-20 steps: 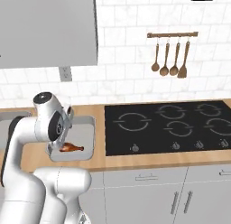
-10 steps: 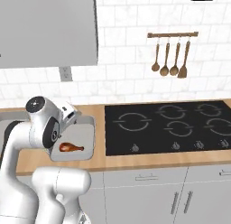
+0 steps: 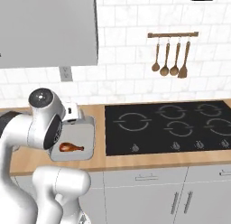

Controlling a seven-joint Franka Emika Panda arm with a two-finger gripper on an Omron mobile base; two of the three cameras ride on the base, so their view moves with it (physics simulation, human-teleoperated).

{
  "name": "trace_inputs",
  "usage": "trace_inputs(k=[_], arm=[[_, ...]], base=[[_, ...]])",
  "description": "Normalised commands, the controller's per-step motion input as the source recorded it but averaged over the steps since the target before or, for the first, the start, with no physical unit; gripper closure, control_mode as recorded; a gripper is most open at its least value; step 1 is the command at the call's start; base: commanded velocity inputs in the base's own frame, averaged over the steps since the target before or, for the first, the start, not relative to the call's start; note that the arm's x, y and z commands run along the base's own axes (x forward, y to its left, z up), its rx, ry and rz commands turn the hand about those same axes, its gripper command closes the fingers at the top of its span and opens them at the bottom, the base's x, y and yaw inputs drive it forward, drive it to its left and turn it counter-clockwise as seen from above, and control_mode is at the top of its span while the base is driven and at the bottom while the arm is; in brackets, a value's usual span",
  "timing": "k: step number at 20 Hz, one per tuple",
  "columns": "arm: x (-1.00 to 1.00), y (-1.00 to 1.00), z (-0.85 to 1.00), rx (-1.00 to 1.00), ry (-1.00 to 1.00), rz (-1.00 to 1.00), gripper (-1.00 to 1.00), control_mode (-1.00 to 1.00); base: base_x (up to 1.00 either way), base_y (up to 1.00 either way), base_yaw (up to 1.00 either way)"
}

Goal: Place one potato and one chicken drumstick in each tupperware on the nearby counter, to pack two identical lunches.

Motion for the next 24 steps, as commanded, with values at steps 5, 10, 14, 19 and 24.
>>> trace_inputs(k=[5, 10, 14, 19, 24], arm=[[-0.76, 0.19, 0.03, 0.06, -0.19, -0.22, -1.0, -1.0], [-0.52, 0.0, 0.0, 0.0, -0.03, -0.1, -1.0, -1.0], [-0.41, -0.03, -0.03, 0.0, 0.0, -0.02, -1.0, 1.0], [0.0, 0.0, 0.0, 0.0, 0.0, 0.0, -1.0, 1.0], [0.0, 0.0, 0.0, 0.0, 0.0, 0.0, -1.0, 1.0]], base=[[0.0, 0.0, 0.0], [0.0, 0.0, 0.0], [-0.5, 0.0, 0.0], [-1.0, 0.2, 0.0], [-1.0, 0.91, 0.0]])
